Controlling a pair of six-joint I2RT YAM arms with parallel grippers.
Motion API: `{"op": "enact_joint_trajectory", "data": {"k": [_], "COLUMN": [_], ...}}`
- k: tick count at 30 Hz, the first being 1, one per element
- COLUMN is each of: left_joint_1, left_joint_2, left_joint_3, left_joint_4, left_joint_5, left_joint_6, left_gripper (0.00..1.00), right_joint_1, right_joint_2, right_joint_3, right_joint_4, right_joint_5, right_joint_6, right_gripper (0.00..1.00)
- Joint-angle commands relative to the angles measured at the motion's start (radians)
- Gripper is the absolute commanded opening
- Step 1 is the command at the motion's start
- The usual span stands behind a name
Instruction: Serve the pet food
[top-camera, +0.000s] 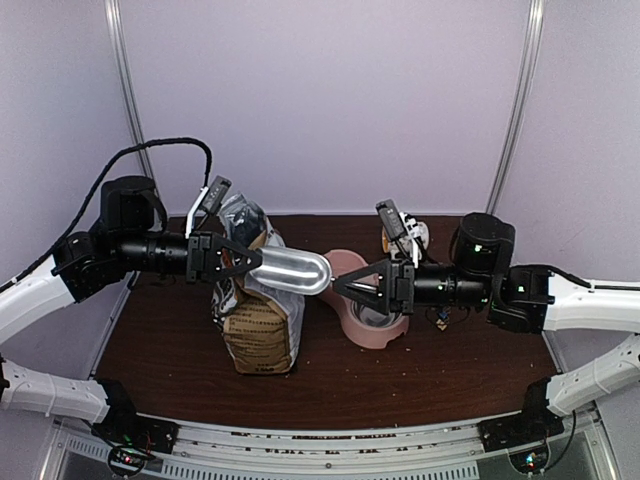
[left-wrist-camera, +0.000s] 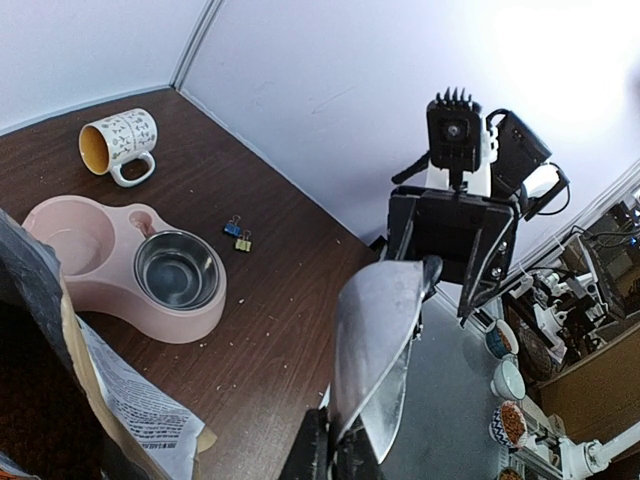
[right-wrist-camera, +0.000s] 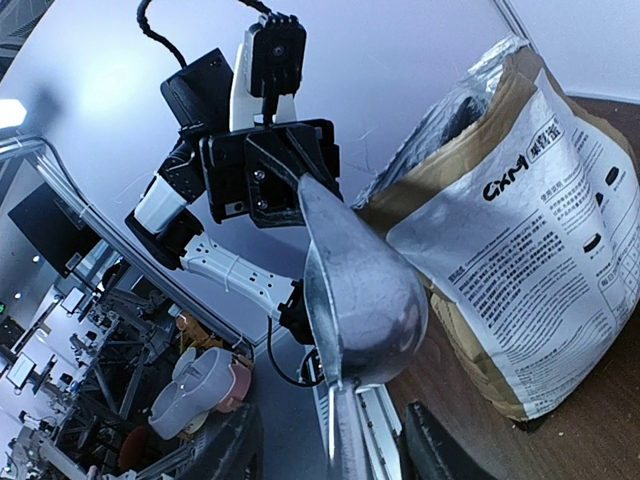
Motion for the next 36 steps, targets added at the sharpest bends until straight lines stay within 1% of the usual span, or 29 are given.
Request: {"op": "enact_joint_trajectory", "data": {"k": [1, 10, 22, 24, 26, 33, 34, 35, 36], "left_joint_1": [-0.004, -0.004, -0.003, -0.003, -0.002, -0.004, -0.003, -0.002, -0.003], "left_joint_2": [-0.014, -0.012, -0.019, -0.020, -0.020, -0.023, -0.023, -0.023, -0.023], "left_joint_3": [0.002, 0.004, 0.004, 0.004, 0.004, 0.013, 0.018, 0.024, 0.031], "left_joint_4": [0.035, 0.031, 0.028, 0.028, 0.025, -0.014, -0.026, -0.039, -0.053], "left_joint_5": [-0.003, -0.003, -0.016, -0.016, -0.018, -0.062, -0.075, -0.087, -0.101], "left_joint_6": [0.006, 0.012, 0.019, 0.019, 0.024, 0.042, 0.049, 0.054, 0.061], "left_gripper": [0.00, 0.00, 0.00, 0.00, 0.00, 0.00, 0.04, 0.13, 0.19], "right_joint_1": [0.008, 0.010, 0.010, 0.010, 0.011, 0.010, 0.010, 0.010, 0.010], "right_joint_2": [0.002, 0.020, 0.031, 0.033, 0.033, 0.020, 0.015, 0.009, 0.001], "right_joint_3": [0.030, 0.046, 0.053, 0.052, 0.054, 0.054, 0.054, 0.053, 0.052], "right_joint_4": [0.005, -0.002, -0.019, -0.021, -0.023, -0.038, -0.044, -0.050, -0.057], "right_joint_5": [0.032, 0.041, 0.043, 0.046, 0.049, 0.079, 0.086, 0.097, 0.111], "right_joint_6": [-0.003, 0.005, 0.004, 0.003, 0.002, -0.017, -0.022, -0.028, -0.034], "right_gripper": [0.43, 0.25, 0.13, 0.08, 0.00, 0.00, 0.00, 0.00, 0.00]}}
